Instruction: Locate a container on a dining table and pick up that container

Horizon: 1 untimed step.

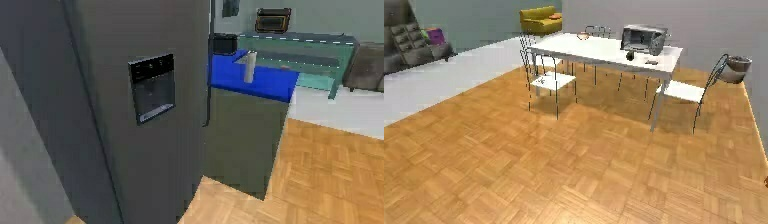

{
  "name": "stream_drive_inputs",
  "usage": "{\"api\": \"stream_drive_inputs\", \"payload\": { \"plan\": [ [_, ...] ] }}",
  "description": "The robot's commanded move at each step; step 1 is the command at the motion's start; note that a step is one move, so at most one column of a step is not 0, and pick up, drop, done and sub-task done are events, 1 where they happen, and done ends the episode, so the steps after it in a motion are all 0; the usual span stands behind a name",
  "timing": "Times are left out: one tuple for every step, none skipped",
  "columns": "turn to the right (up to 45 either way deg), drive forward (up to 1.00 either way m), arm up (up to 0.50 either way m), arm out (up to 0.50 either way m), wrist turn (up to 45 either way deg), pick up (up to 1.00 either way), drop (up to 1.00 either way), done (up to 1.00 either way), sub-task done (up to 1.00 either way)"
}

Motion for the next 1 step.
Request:
{"api": "stream_drive_inputs", "payload": {
  "plan": [
    [30.0, 0.0, 0.0, 0.0, 0.0, 0.0, 0.0, 0.0, 0.0]
  ]
}}
